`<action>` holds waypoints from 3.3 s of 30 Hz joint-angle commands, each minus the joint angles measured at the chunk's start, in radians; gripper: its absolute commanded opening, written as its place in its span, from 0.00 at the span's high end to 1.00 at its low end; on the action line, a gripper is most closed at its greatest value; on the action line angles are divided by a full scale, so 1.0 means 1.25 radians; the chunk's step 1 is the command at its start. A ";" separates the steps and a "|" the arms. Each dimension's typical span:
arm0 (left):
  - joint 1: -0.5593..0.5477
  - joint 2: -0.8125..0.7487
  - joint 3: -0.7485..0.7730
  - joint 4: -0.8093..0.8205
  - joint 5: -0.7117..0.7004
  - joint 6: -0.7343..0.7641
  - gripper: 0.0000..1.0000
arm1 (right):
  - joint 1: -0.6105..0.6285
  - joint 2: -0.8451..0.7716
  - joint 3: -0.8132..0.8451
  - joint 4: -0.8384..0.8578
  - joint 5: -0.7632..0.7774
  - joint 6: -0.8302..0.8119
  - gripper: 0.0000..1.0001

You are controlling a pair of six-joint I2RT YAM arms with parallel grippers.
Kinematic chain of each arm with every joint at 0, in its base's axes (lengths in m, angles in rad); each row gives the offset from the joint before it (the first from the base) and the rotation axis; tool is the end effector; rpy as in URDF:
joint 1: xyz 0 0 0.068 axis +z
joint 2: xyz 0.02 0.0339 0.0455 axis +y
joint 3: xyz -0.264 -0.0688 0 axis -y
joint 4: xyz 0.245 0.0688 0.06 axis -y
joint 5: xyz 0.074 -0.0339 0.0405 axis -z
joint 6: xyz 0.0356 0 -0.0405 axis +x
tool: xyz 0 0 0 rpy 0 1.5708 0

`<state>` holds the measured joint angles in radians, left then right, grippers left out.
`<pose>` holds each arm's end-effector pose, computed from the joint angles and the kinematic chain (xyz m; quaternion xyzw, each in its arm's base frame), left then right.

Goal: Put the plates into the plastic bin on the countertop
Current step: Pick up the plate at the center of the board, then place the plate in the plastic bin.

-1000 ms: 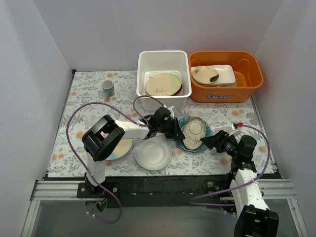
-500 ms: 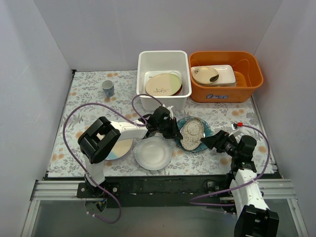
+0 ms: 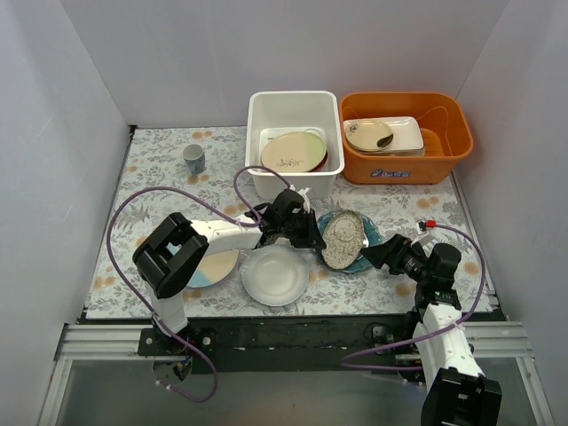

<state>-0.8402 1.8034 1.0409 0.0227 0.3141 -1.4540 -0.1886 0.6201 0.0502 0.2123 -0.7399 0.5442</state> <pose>0.2448 -0.2897 0.1718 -0.2128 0.8805 -0.4223 0.0335 0.1398 -0.0022 0.1501 0.0820 0.7890 0.3864 0.4706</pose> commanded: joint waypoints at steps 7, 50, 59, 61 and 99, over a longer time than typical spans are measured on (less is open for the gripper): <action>0.005 -0.094 0.039 0.004 -0.013 0.027 1.00 | 0.000 -0.004 0.000 0.011 0.010 -0.022 0.05; 0.124 -0.176 0.190 -0.136 -0.011 0.124 1.00 | 0.001 -0.014 -0.007 -0.008 0.025 -0.028 0.05; 0.155 -0.178 0.226 -0.147 -0.001 0.129 1.00 | 0.001 -0.013 -0.007 -0.010 0.025 -0.030 0.05; 0.162 -0.174 0.232 -0.151 0.000 0.131 1.00 | 0.001 -0.014 -0.008 -0.010 0.025 -0.030 0.05; 0.218 -0.029 0.510 -0.280 -0.106 0.224 1.00 | 0.001 0.024 0.002 -0.008 0.030 -0.059 0.05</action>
<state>-0.5785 1.7794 1.6165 -0.3534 0.2043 -1.2007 -0.1886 0.6422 0.0502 0.2016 -0.7101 0.4934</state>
